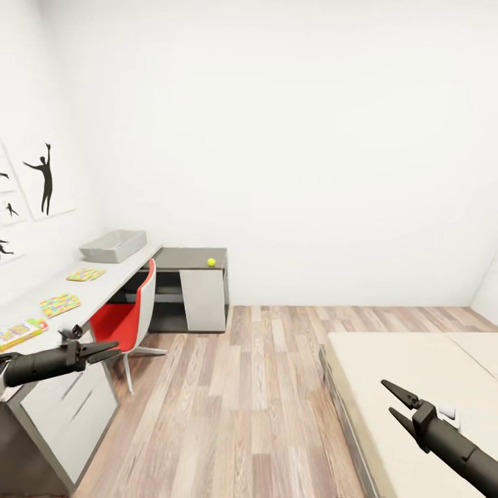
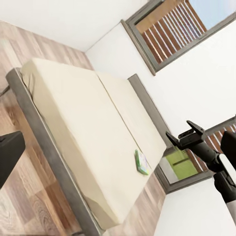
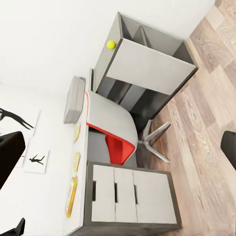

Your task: Put all the toys in the child's room - the three board games (two on the bed and one on the table), the two jigsaw puzzles on the table, and the tennis ball on the table - inside the toy box on the table in the child's room.

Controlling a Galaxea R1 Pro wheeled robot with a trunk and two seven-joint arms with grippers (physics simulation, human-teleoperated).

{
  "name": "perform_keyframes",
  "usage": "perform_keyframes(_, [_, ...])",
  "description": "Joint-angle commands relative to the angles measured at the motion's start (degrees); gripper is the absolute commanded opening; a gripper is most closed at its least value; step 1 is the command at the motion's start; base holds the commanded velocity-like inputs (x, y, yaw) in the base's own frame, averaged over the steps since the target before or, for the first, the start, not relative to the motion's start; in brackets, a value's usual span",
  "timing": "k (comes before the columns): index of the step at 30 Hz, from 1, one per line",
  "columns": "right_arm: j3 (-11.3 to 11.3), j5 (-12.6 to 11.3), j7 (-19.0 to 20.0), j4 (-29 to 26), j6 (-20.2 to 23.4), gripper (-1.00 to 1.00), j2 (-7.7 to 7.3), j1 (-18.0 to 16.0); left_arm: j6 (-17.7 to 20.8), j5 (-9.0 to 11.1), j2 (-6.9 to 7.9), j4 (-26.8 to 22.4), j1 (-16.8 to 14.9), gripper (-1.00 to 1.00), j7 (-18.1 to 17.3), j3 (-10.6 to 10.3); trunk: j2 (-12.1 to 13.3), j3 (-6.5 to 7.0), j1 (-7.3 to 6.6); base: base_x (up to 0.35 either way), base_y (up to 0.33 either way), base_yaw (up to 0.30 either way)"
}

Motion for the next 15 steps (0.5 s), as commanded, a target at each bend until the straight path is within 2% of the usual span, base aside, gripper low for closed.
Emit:
perform_keyframes(1, [-0.08,0.48,0.49,-0.01,0.17,1.00,-0.01,0.02,0.61,0.00,-0.01,0.02,-0.04,1.00,-0.21,-0.04,-0.05,-0.07,-0.01,-0.249,0.000,0.281])
perform_keyframes(5, [-0.08,0.48,0.49,0.00,0.17,1.00,-0.01,0.03,0.61,0.00,-0.01,0.02,-0.04,1.00,-0.21,-0.04,-0.05,-0.23,-0.01,-0.180,0.000,0.280])
perform_keyframes(11, [-0.08,0.54,0.49,0.01,0.12,1.00,-0.01,0.13,0.61,0.00,-0.01,0.02,-0.04,1.00,-0.21,-0.03,-0.05,-0.48,-0.01,-0.065,0.000,0.266])
perform_keyframes(15, [-0.09,0.56,0.49,0.01,0.10,1.00,-0.01,0.17,0.61,0.00,-0.01,0.02,-0.04,1.00,-0.21,-0.03,-0.05,-0.61,-0.01,-0.022,0.000,0.147])
